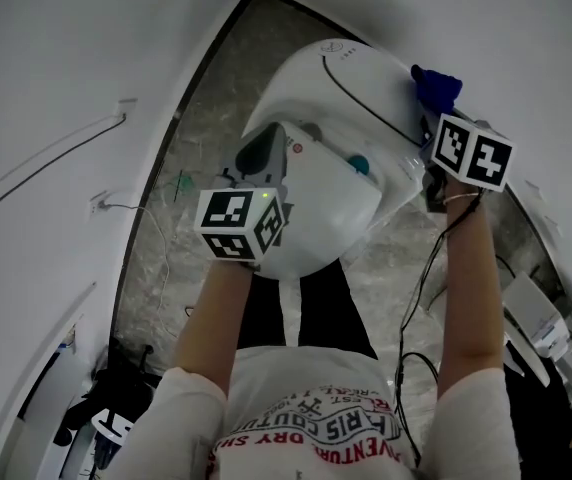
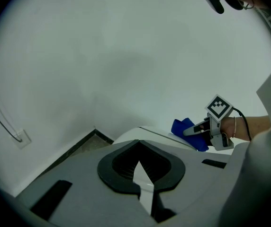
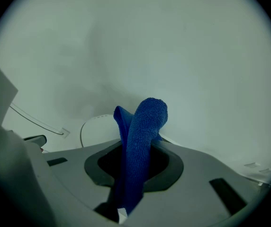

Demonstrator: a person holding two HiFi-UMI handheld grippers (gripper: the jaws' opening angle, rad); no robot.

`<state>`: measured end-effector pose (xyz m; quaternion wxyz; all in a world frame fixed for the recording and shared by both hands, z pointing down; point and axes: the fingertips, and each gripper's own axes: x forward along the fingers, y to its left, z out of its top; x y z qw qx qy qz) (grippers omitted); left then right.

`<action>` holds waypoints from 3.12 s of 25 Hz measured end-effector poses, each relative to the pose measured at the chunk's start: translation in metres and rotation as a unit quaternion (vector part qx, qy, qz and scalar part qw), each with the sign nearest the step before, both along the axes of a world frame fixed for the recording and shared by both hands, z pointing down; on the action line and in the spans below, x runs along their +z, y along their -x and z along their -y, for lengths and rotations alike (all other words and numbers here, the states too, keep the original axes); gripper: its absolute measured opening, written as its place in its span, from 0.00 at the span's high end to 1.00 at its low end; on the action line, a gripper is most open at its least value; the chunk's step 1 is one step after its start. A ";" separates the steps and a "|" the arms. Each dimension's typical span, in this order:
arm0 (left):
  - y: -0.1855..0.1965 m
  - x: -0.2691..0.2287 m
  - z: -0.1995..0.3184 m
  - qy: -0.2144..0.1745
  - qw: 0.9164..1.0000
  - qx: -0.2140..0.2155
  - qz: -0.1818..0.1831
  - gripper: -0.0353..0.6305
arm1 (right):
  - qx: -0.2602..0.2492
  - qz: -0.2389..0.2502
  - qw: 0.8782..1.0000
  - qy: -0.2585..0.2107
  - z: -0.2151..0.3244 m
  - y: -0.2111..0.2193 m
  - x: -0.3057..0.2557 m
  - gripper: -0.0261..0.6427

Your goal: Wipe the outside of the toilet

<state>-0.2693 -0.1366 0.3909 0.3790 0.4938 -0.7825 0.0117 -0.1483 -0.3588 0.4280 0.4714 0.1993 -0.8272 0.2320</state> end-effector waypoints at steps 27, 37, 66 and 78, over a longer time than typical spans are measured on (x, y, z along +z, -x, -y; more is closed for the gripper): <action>0.065 0.039 -0.097 0.021 0.997 -0.064 -0.024 0.94 | -0.272 -0.075 0.950 -0.133 -0.088 0.175 0.020 0.85; 0.076 0.079 -0.139 0.010 0.993 -0.105 -0.051 0.94 | -0.401 -0.135 0.892 -0.156 -0.139 0.221 0.052 0.85; 0.069 0.195 -0.257 0.048 0.978 -0.158 -0.125 0.94 | -0.665 -0.375 0.635 -0.119 -0.255 0.232 0.204 0.85; 0.054 0.223 -0.331 0.068 0.974 -0.170 -0.131 0.94 | -0.712 -0.378 0.587 -0.075 -0.342 0.206 0.267 0.85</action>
